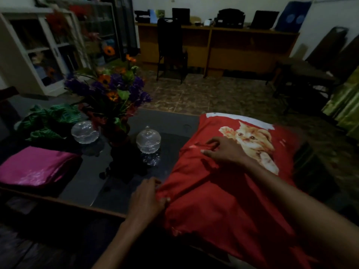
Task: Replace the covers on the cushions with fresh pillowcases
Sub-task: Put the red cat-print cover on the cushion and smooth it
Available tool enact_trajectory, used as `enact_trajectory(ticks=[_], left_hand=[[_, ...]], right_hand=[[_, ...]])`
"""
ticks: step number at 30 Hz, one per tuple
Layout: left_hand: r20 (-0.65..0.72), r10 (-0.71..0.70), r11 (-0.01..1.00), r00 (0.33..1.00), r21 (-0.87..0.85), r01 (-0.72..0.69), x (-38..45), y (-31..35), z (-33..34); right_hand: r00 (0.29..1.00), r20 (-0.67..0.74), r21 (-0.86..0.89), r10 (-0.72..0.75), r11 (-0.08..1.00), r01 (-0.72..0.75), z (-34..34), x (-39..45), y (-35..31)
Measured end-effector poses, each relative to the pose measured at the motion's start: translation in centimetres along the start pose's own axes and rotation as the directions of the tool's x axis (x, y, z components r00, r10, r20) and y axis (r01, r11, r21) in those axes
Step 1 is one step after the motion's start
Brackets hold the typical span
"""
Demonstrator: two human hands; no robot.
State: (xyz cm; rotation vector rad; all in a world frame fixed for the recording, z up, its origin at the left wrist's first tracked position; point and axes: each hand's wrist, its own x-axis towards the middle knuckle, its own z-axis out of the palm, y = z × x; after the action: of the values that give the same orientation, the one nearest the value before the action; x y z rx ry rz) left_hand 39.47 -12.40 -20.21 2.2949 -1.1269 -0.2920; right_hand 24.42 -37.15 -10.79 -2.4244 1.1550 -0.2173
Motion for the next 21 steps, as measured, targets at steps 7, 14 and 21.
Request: enact_trajectory(ticks=[7,14,21], left_hand=[[0.031,0.375,0.917,0.927,-0.158,-0.366,0.4,8.8,3.4],[0.268,0.318,0.938,0.909,0.050,-0.343,0.5,8.8,5.8],[0.299,0.299,0.938,0.906,0.081,-0.337,0.8,8.3,5.0]], right_hand=[[0.974,0.177,-0.252,0.145,0.963,-0.097,-3.9,-3.5,8.9],[0.964,-0.192,-0.036,0.182,0.981,-0.192,-4.4,-3.3,9.9],[0.968,-0.166,-0.018,0.187,0.981,-0.193,-3.5,-4.9,13.0]])
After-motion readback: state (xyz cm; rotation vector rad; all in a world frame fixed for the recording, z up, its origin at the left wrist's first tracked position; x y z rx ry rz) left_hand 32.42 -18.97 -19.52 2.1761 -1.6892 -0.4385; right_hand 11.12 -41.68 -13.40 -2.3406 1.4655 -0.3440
